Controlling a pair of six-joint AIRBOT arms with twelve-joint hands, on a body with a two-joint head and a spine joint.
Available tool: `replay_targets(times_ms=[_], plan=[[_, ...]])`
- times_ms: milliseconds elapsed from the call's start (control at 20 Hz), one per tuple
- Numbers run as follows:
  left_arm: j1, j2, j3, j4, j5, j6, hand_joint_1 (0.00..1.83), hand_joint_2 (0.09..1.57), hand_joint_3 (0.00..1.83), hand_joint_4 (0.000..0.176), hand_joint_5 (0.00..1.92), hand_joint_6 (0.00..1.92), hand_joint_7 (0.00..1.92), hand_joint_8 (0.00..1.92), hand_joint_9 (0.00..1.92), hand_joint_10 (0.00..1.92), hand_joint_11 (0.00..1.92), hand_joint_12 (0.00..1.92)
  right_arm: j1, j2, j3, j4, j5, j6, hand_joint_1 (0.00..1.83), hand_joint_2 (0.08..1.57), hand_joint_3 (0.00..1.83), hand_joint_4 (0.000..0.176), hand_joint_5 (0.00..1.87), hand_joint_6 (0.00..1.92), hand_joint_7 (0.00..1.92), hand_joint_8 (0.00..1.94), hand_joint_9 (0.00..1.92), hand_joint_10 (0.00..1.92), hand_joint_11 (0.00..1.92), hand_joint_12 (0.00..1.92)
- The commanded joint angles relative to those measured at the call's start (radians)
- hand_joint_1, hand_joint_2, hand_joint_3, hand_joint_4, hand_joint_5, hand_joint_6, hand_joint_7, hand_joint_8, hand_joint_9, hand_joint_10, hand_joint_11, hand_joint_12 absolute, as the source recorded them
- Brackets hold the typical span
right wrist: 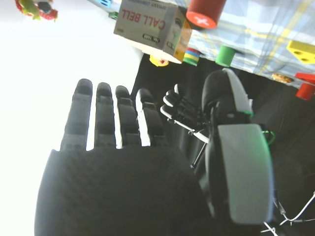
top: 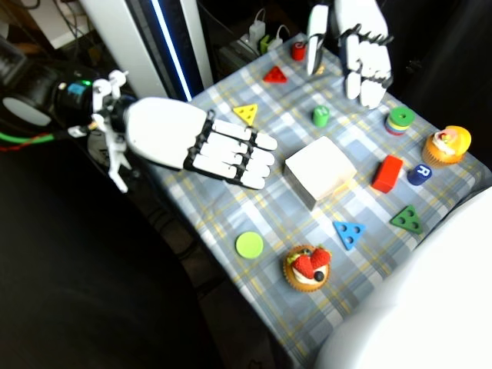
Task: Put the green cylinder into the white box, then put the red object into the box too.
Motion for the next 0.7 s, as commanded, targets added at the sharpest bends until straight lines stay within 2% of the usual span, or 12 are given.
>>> replay_targets(times_ms=[0,50,100,150,200,250,300,350,400,550,600,650], plan=[[-0.007,-0.006,0.005,0.01,-0.098,-0.001,0.52,1.2,0.01,0.095,0.06,0.02,0.07,0.01,0.03,0.25,0.0,0.9,0.011,0.0,0.005,0.004,0.118,-0.002,0.72,1.3,0.03,0.0,0.0,0.01,0.08,0.04,0.0,0.39,0.0,1.13],[-0.005,-0.008,0.007,0.007,-0.096,-0.001,0.58,1.2,0.0,0.089,0.05,0.01,0.06,0.0,0.01,0.25,0.0,0.91,0.011,-0.001,0.005,0.004,0.118,-0.002,0.7,1.32,0.02,0.0,0.0,0.0,0.06,0.02,0.0,0.35,0.0,1.09],[0.002,-0.014,0.015,-0.007,-0.084,0.005,0.68,1.16,0.0,0.085,0.09,0.02,0.12,0.01,0.05,0.27,0.0,1.03,0.01,-0.002,0.005,0.007,0.118,-0.002,0.67,1.34,0.01,0.0,0.0,0.0,0.05,0.01,0.0,0.3,0.0,1.06],[0.006,-0.021,0.016,-0.037,-0.07,0.05,0.74,1.14,0.0,0.088,0.1,0.02,0.13,0.01,0.04,0.27,0.0,1.06,0.009,-0.002,0.005,0.009,0.118,-0.002,0.67,1.34,0.01,0.0,0.0,0.0,0.05,0.01,0.0,0.27,0.0,1.01],[0.007,-0.026,0.016,-0.055,-0.062,0.092,0.72,1.14,0.0,0.097,0.09,0.01,0.12,0.01,0.02,0.26,0.0,0.92,0.008,-0.002,0.005,0.009,0.118,-0.002,0.63,1.34,0.01,0.0,0.0,0.0,0.04,0.0,0.0,0.26,0.0,1.01],[0.009,-0.035,0.017,-0.092,-0.045,0.162,0.79,1.12,0.0,0.083,0.14,0.03,0.19,0.03,0.05,0.28,0.0,0.88,0.006,-0.002,0.005,0.011,0.118,-0.002,0.63,1.34,0.0,0.0,0.0,0.0,0.04,0.0,0.0,0.27,0.0,1.02],[0.01,-0.043,0.022,-0.116,-0.035,0.198,0.81,1.12,0.0,0.079,0.2,0.03,0.24,0.02,0.05,0.4,0.0,0.94,0.005,-0.002,0.006,0.012,0.118,-0.002,0.64,1.32,0.0,0.0,0.0,0.0,0.06,0.01,0.0,0.32,0.0,1.14],[0.014,-0.05,0.028,-0.139,-0.029,0.225,0.8,1.14,0.0,0.109,0.2,0.02,0.24,0.01,0.01,0.45,0.0,0.84,0.004,-0.002,0.006,0.014,0.118,-0.002,0.61,1.32,0.0,0.0,0.0,0.0,0.05,0.0,0.0,0.3,0.0,1.11],[0.019,-0.055,0.035,-0.157,-0.025,0.235,0.82,1.13,0.0,0.11,0.21,0.02,0.26,0.01,0.0,0.53,0.0,0.9,0.003,-0.002,0.006,0.016,0.118,-0.001,0.6,1.32,0.0,0.0,0.0,0.0,0.05,0.0,0.0,0.31,0.0,1.11],[0.03,-0.071,0.057,-0.191,-0.016,0.241,0.91,1.1,0.0,0.079,0.32,0.06,0.34,0.04,0.0,0.74,0.0,0.99,0.0,-0.002,0.007,0.018,0.118,0.001,0.63,1.31,0.0,0.0,0.0,0.0,0.04,0.0,0.0,0.3,0.0,1.11],[0.031,-0.078,0.063,-0.213,-0.01,0.268,0.9,1.12,0.0,0.068,0.35,0.07,0.36,0.05,0.0,0.77,0.0,0.95,-0.002,-0.002,0.007,0.019,0.118,0.001,0.62,1.32,0.0,0.0,0.0,0.0,0.03,0.0,0.0,0.29,0.0,1.12],[0.031,-0.085,0.067,-0.229,-0.007,0.289,0.91,1.14,0.0,0.066,0.36,0.09,0.38,0.06,0.0,0.78,0.0,0.9,-0.003,-0.002,0.007,0.021,0.118,0.002,0.65,1.31,0.0,0.0,0.0,0.0,0.06,0.01,0.0,0.36,0.0,1.24]])
